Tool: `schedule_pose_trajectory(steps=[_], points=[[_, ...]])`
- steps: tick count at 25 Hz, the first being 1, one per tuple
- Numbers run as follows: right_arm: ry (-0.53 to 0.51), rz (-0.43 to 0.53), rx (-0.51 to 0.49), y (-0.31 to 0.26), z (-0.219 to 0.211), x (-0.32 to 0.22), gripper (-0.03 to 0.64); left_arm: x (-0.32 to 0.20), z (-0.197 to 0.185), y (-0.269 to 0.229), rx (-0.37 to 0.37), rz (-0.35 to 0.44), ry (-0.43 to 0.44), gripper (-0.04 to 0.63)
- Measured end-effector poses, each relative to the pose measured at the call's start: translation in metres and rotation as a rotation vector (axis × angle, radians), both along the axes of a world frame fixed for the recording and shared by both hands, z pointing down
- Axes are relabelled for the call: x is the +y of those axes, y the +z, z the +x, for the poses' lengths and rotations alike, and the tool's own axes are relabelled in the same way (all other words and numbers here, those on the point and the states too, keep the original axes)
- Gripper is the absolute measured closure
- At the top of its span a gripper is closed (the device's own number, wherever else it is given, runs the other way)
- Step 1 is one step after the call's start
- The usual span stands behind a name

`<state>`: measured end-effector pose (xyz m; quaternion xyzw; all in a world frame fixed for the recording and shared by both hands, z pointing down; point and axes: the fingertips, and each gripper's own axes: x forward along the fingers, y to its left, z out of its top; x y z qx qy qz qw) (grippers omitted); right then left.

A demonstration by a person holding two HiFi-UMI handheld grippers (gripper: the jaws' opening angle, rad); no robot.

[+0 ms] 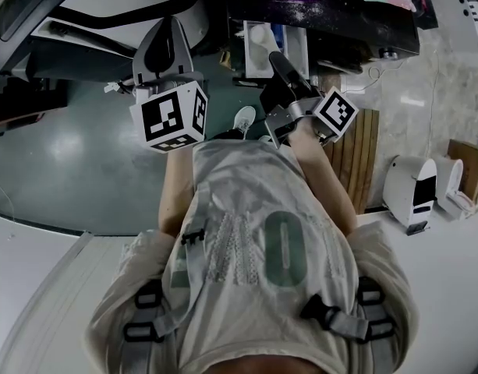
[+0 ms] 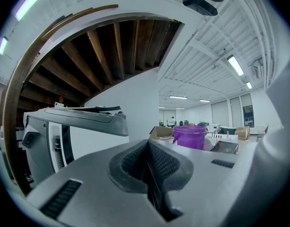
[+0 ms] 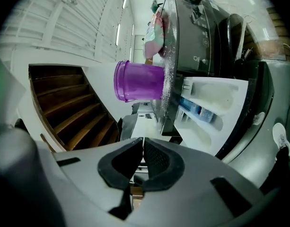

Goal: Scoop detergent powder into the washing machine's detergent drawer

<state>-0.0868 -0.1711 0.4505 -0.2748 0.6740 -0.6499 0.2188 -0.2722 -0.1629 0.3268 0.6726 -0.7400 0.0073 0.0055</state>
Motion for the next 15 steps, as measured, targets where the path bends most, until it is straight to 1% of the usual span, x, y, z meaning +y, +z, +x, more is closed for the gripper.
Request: schedule_pose_trajectory(steps=[3,6,13,15], points=[[-0.006,0.004,0.014,0.0005,-0.0013,0.0000,0.607,0.0006,-0.0014,0.0005,0.002,-0.001,0.000,0.575],[-0.020,0.026,0.058,0.0012,-0.0015,-0.0001,0.607,0.0011,-0.0031,0.0005,0.002,0.000,-0.001,0.575],[-0.068,0.132,0.235,0.0037,-0.0013,-0.0008,0.607,0.0022,-0.0053,0.0017,0.004,-0.002,0.002,0.575],[-0.087,0.182,0.292,0.0012,-0.0020,-0.0017,0.606,0.0020,-0.0062,0.0017,0.004,-0.003,0.002,0.575]])
